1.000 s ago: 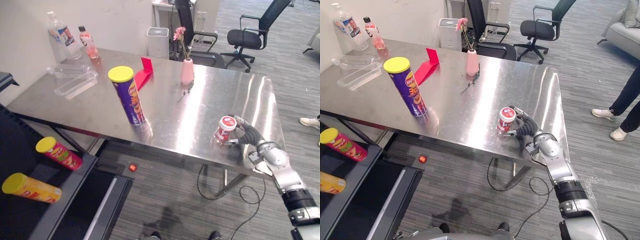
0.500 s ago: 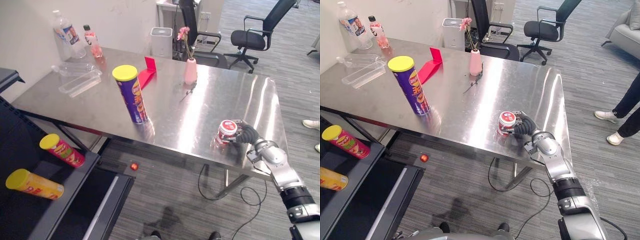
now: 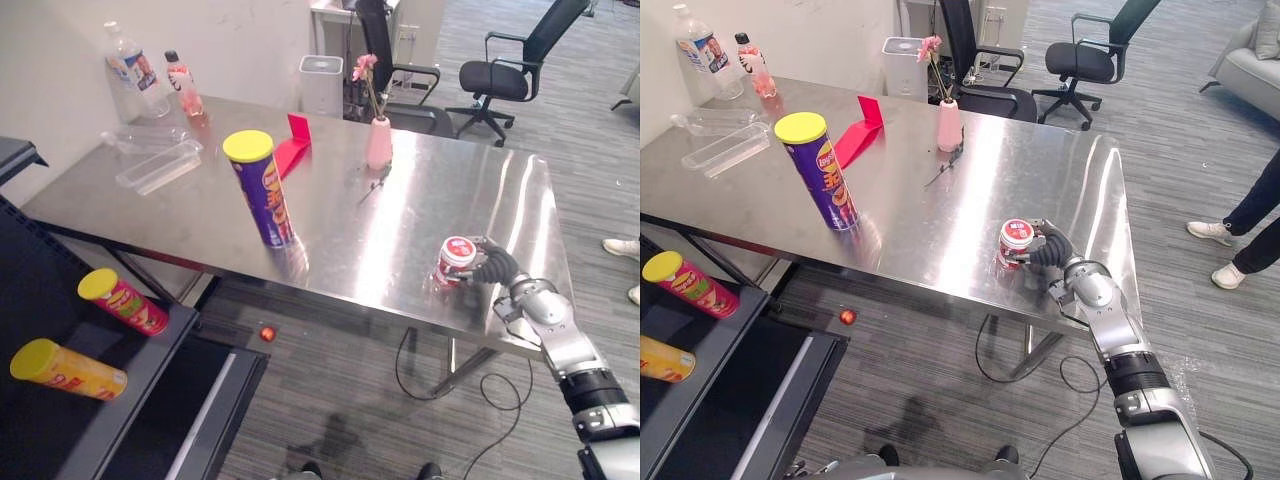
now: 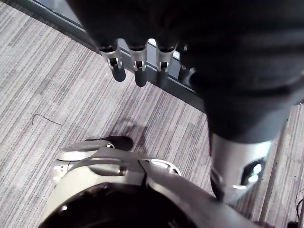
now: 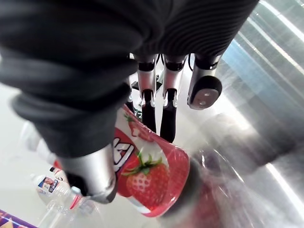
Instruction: Put the gum and the chips on the shelf.
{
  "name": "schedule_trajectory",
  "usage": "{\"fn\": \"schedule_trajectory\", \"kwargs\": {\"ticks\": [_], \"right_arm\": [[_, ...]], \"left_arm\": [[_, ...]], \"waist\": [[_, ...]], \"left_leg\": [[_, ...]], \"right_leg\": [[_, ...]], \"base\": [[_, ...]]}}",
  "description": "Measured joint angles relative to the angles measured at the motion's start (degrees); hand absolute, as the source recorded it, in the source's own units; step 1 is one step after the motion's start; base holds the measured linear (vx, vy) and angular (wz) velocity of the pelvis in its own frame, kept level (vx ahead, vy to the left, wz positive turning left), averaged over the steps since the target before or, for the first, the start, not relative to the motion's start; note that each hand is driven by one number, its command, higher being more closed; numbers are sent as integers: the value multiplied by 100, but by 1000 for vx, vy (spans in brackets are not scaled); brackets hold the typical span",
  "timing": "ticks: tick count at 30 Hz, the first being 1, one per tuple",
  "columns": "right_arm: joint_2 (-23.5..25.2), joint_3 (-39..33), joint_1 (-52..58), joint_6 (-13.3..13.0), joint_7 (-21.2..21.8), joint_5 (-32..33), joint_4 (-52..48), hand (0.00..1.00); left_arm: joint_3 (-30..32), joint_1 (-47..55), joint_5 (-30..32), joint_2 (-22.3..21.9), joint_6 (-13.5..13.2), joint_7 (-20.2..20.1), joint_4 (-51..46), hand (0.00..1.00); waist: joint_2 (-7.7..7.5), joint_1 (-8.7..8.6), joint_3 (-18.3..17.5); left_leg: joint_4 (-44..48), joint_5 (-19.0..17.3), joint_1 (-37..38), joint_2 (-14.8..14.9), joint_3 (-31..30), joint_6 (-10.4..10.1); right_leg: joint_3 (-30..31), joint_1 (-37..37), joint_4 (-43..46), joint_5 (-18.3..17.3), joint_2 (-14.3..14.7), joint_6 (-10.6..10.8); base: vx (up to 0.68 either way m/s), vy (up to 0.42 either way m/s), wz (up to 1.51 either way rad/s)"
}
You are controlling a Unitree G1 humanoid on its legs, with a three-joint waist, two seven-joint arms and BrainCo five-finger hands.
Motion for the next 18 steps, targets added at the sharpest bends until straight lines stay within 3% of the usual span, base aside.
{"fn": "schedule_trajectory", "kwargs": {"ticks": [6,18], "right_arm": [[-18,-32,-1,7,84,224,-966,100],[-19,-235,-2,323,902,1147,-2352,100]], "left_arm": [[20,17,3,4,-14,21,0,0],[344,11,38,-18,-18,126,64,0]], "waist": [[-33,-48,-18],[-221,-135,-173]], "left_leg": [[-63,-2,92,9,126,-3],[-68,-46,177,69,393,-59]], "right_leg": [[120,-7,-18,10,26,11],[321,-83,-7,23,84,23]], "base": [[-1,-3,-10],[-3,-15,-10]]}}
